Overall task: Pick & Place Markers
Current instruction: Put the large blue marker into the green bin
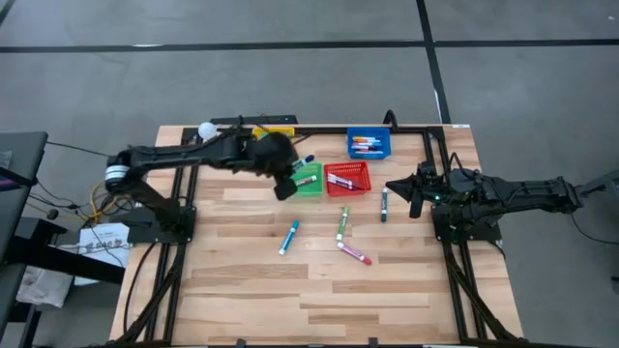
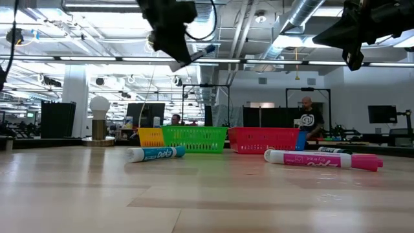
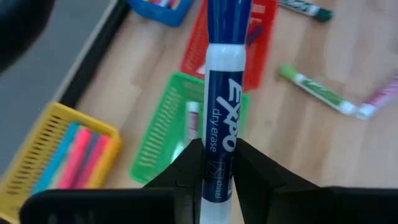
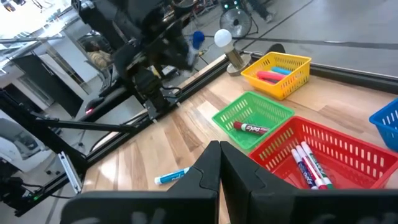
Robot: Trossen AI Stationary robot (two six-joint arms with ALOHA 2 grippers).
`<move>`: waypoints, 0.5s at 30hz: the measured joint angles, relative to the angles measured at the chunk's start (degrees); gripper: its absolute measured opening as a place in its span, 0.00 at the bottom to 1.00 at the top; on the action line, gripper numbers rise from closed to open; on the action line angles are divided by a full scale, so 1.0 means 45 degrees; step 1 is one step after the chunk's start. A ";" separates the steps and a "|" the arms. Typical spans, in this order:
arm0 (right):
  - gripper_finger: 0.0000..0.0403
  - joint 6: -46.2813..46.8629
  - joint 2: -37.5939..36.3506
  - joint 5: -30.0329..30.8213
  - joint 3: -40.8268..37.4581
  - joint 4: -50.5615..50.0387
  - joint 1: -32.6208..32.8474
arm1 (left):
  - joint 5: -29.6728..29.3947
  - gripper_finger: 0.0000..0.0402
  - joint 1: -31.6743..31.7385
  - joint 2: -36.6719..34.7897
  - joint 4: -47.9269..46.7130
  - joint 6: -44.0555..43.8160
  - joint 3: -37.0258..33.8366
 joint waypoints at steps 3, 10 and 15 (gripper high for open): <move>0.00 0.0000 0.0000 0.0004 0.0000 0.0000 0.0000 | 0.0039 0.16 0.0442 0.0693 -0.0192 0.0908 0.0786; 0.00 0.0000 0.0000 -0.0001 0.0000 0.0004 0.0000 | 0.0654 0.16 0.1252 0.1928 -0.0308 0.2393 0.1616; 0.00 0.0000 0.0000 -0.0001 0.0000 0.0005 0.0000 | 0.0814 0.16 0.1706 0.2670 -0.0608 0.2747 0.1630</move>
